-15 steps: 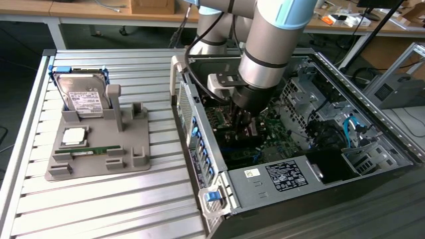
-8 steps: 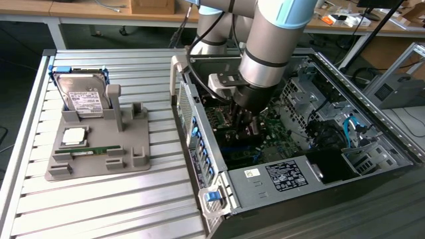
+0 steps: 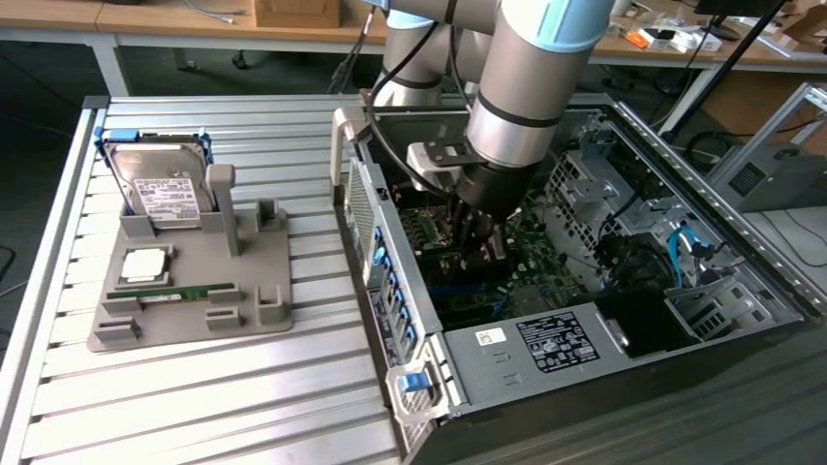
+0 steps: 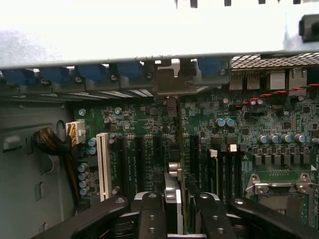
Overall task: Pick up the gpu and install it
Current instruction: 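Insert the gpu into the slot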
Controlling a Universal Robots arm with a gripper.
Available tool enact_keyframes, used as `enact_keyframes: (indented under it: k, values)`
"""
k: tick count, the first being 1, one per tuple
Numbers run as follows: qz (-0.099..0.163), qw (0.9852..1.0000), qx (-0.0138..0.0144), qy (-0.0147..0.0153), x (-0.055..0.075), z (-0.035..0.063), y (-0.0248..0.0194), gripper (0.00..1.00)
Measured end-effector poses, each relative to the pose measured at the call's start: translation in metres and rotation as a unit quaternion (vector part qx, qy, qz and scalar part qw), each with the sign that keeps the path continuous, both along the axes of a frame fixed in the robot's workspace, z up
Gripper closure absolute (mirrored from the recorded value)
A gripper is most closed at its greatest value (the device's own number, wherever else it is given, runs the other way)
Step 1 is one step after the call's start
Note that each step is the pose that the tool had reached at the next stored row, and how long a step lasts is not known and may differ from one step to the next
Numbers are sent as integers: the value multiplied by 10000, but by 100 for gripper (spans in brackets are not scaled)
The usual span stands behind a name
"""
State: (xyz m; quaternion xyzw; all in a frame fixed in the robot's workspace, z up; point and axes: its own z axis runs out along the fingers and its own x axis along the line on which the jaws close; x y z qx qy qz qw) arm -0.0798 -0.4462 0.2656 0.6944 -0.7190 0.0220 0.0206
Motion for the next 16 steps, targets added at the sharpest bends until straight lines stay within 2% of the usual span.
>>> enact_keyframes:
  k: [7, 8, 10, 15, 16]
  values:
    - [109, 9999, -54, 0, 0, 0, 27, 73]
    - [116, 9999, -61, 0, 0, 0, 48, 73]
    - [116, 9999, -63, 0, -3, 0, 81, 73]
    - [116, 9999, -62, 0, -4, 1, 86, 73]
    - [115, 9999, -63, -22, -5, 2, 86, 73]
